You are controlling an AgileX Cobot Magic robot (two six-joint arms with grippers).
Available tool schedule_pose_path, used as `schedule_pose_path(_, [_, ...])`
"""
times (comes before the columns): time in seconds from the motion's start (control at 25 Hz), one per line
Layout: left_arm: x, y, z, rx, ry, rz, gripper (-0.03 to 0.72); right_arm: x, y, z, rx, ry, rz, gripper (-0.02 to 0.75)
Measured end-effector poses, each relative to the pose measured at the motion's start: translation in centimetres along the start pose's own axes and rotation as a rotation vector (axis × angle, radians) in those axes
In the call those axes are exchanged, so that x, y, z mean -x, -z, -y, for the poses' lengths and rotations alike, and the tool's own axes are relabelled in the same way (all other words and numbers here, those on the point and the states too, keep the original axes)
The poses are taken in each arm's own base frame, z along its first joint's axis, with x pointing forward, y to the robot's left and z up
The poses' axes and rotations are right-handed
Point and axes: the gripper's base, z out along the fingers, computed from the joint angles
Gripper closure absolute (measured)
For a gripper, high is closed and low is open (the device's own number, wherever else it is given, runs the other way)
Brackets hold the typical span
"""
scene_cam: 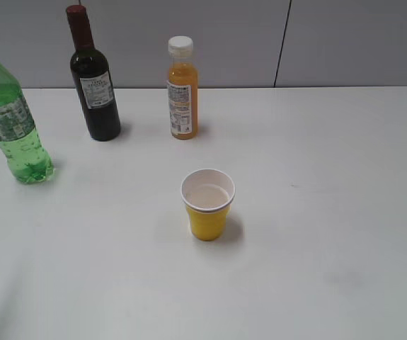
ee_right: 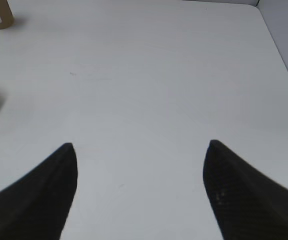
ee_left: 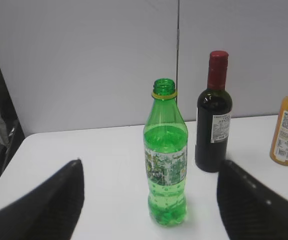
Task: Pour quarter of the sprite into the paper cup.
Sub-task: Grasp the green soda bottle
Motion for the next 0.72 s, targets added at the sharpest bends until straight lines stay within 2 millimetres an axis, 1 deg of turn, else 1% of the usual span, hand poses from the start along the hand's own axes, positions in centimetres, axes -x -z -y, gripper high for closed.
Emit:
schedule_pose_path(0.2, [-0.7,-3.6,-0.2,0.02,0.004,-0.007,0.069,0.0,0.0,0.0,0.0,0.0,0.0,0.147])
schedule_pose_path(0.36, [-1.9,-6.3,0.1,0.011,0.028,-0.034,0.074,0.0,0.0,0.0,0.0,0.0,0.0,0.147])
schedule_pose_path(0.56, [-4.1,-9.3,1.1,-0.028,0.024,-0.083,0.08,0.0,0.0,0.0,0.0,0.0,0.0,0.147])
schedule_pose_path(0.72, [-5.9,-11.1,1.3,-0.027,0.016,-0.106,0.08,0.0,0.0,0.0,0.0,0.0,0.0,0.147])
